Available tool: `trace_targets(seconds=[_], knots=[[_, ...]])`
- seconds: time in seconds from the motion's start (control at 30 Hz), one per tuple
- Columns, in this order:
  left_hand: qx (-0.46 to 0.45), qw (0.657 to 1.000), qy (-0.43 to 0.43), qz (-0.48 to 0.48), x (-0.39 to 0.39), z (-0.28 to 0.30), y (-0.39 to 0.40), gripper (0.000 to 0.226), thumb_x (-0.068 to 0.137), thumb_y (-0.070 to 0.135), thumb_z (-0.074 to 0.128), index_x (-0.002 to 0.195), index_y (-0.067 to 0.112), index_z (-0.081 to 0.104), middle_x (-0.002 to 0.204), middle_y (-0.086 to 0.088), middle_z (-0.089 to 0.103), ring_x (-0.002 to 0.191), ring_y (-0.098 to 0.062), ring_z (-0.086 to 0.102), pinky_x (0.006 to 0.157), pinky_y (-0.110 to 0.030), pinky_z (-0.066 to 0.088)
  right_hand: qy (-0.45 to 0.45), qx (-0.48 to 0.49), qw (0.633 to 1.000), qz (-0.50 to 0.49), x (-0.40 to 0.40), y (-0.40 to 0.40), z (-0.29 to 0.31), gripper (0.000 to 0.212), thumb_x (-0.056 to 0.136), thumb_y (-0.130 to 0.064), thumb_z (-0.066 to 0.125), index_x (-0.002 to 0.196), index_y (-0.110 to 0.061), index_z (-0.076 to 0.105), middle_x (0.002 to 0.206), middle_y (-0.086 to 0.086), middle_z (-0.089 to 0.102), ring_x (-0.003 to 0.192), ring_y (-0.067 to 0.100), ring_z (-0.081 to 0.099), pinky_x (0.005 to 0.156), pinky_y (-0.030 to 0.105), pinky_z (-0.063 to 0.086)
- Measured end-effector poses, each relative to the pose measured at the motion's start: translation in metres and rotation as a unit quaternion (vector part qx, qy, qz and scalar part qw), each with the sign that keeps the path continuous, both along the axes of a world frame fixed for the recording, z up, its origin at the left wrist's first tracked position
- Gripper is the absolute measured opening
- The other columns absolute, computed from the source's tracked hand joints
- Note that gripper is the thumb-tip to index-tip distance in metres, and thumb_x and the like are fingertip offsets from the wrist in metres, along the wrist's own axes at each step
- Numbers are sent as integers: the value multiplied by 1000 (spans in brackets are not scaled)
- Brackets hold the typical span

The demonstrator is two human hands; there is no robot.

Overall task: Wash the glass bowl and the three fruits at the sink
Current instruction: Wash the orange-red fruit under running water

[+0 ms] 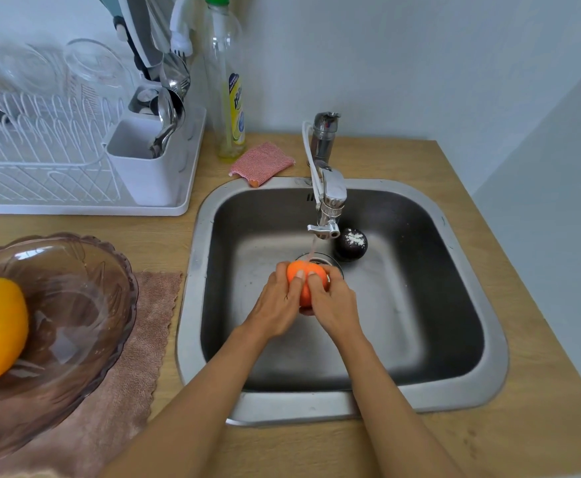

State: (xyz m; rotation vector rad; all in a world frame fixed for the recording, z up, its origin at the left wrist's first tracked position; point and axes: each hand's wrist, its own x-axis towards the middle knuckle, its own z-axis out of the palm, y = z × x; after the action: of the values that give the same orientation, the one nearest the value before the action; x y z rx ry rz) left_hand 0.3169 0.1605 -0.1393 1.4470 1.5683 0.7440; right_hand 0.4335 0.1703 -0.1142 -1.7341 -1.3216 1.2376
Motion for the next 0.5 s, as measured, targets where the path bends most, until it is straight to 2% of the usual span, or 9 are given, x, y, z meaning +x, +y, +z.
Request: trace_targets(seconds=[0.07, 0.13, 0.23, 0.3, 0.37, 0.43, 0.5], knots=[[19, 1000, 22, -12, 0, -3, -1, 42, 100, 47, 26, 136, 25, 30, 136, -7, 43, 111, -20, 51, 94, -33, 47, 19, -20, 999, -26, 1, 3, 1, 27, 96, -27, 46, 120, -17, 54, 114, 9, 57, 83, 17, 56, 40, 9, 44], [23, 999, 31, -26, 1, -4, -1, 44, 101, 44, 30, 141, 25, 26, 139, -7, 39, 115, -22, 51, 97, -36, 48, 31, -59, 997, -49, 1, 8, 1, 23, 95, -33, 44, 110, -19, 55, 109, 8, 58, 75, 17, 59, 43, 24, 53], [28, 998, 38, -38, 2, -1, -2, 47, 101, 41, 31, 145, 24, 22, 142, -6, 34, 120, -23, 49, 97, -33, 46, 47, -142, 988, -35, 0, 12, 2, 34, 93, -43, 36, 99, -18, 58, 83, 13, 64, 50, 20, 58, 42, 25, 42], [32, 998, 35, -29, 1, -1, 0, 45, 102, 39, 30, 144, 24, 24, 140, -6, 35, 118, -22, 49, 92, -29, 45, 61, -154, 986, -23, -1, 13, 2, 39, 93, -46, 33, 93, -16, 58, 69, 14, 60, 45, 19, 50, 42, 23, 35], [33, 999, 14, 0, 0, -1, 2, 41, 102, 40, 27, 140, 26, 28, 136, -7, 39, 116, -23, 50, 90, -29, 46, 65, -127, 990, -14, -3, 11, 1, 36, 95, -44, 32, 93, -18, 56, 69, 12, 57, 48, 19, 49, 43, 24, 35], [20, 999, -15, 27, 1, -1, 4, 38, 102, 44, 22, 135, 29, 33, 133, -7, 44, 114, -24, 52, 91, -35, 50, 42, -72, 996, 8, -3, 6, 0, 32, 97, -42, 29, 102, -23, 54, 76, 11, 60, 55, 20, 54, 49, 26, 42], [-19, 998, -55, 36, 3, 0, 4, 42, 100, 50, 19, 134, 30, 34, 133, -8, 47, 113, -24, 55, 95, -38, 50, 9, -14, 999, 31, -1, 0, -1, 28, 100, -40, 28, 115, -28, 49, 95, 9, 62, 73, 23, 61, 56, 26, 47]])
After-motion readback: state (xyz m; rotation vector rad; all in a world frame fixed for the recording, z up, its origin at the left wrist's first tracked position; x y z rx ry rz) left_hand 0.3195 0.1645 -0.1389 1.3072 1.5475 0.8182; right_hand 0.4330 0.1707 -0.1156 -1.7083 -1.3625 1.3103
